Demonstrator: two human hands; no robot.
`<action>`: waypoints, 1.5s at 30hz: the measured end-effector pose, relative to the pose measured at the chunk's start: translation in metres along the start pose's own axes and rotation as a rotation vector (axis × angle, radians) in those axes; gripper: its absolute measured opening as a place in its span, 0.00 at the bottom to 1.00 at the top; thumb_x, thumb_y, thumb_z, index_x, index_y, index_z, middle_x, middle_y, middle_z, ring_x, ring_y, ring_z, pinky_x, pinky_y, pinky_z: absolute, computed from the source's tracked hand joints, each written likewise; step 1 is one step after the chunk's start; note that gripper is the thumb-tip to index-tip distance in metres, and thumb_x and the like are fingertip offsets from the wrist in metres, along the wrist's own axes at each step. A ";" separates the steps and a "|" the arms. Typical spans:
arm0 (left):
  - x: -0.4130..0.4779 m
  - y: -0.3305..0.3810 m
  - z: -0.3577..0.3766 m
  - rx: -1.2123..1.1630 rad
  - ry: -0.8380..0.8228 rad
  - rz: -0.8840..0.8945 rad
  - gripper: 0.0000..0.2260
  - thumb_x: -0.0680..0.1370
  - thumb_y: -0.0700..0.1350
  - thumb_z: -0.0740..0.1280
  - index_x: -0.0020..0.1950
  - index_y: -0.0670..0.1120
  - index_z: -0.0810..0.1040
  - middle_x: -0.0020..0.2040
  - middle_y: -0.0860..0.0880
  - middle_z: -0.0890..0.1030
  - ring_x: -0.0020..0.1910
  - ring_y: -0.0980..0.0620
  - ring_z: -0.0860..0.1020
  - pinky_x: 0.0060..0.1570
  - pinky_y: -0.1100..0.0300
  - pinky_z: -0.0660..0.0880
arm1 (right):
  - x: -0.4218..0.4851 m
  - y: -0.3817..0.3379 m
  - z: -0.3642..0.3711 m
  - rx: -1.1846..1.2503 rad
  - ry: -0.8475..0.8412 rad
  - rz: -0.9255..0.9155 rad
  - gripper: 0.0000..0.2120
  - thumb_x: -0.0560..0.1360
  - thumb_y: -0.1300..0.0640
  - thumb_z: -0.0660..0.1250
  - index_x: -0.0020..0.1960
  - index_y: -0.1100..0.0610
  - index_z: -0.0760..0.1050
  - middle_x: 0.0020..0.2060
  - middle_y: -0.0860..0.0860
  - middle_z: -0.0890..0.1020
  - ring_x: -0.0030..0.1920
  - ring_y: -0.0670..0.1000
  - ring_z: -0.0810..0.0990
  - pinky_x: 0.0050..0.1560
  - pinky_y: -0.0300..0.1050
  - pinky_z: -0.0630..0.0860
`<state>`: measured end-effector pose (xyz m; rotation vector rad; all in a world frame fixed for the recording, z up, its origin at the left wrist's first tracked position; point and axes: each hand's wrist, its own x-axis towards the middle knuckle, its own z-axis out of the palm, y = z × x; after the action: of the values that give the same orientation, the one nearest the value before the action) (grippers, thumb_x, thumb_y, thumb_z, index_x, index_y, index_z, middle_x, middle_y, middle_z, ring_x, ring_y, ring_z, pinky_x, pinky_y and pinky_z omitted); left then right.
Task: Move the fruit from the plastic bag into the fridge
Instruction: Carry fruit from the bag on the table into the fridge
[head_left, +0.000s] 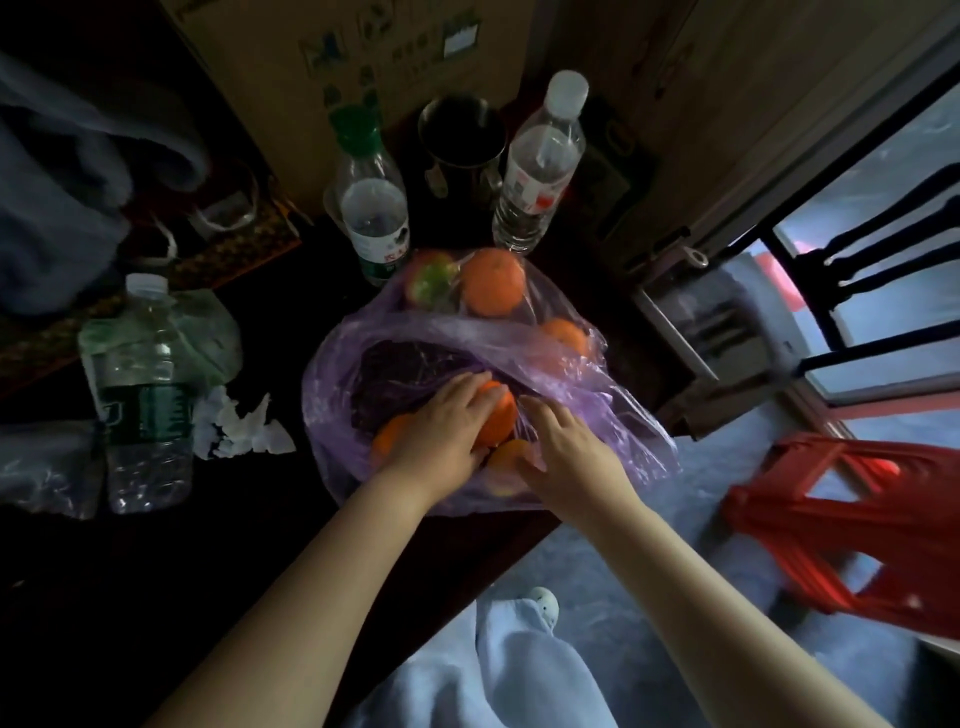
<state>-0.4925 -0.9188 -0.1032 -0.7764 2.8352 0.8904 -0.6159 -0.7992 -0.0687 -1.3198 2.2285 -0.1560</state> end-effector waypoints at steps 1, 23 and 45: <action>-0.001 0.000 -0.001 0.012 0.000 -0.002 0.31 0.72 0.41 0.70 0.73 0.49 0.63 0.75 0.49 0.60 0.74 0.48 0.57 0.69 0.54 0.60 | -0.002 0.000 0.000 -0.006 -0.005 -0.002 0.31 0.74 0.51 0.65 0.74 0.52 0.59 0.70 0.49 0.66 0.68 0.52 0.67 0.57 0.48 0.71; -0.040 -0.032 -0.016 -0.120 0.087 -0.104 0.33 0.70 0.47 0.73 0.73 0.53 0.63 0.73 0.53 0.62 0.70 0.49 0.63 0.64 0.49 0.69 | -0.005 -0.032 0.019 -0.252 -0.134 0.090 0.34 0.71 0.39 0.67 0.71 0.52 0.61 0.63 0.52 0.71 0.61 0.55 0.72 0.51 0.49 0.73; -0.070 0.012 -0.086 -0.154 0.352 0.161 0.34 0.64 0.50 0.71 0.69 0.55 0.67 0.65 0.53 0.68 0.64 0.48 0.68 0.62 0.51 0.69 | -0.074 -0.054 -0.033 0.052 0.485 -0.029 0.33 0.67 0.51 0.73 0.69 0.55 0.66 0.65 0.52 0.71 0.64 0.55 0.70 0.57 0.50 0.73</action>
<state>-0.4304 -0.9270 -0.0111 -0.8008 3.2033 1.1038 -0.5626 -0.7705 0.0077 -1.3982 2.5759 -0.5971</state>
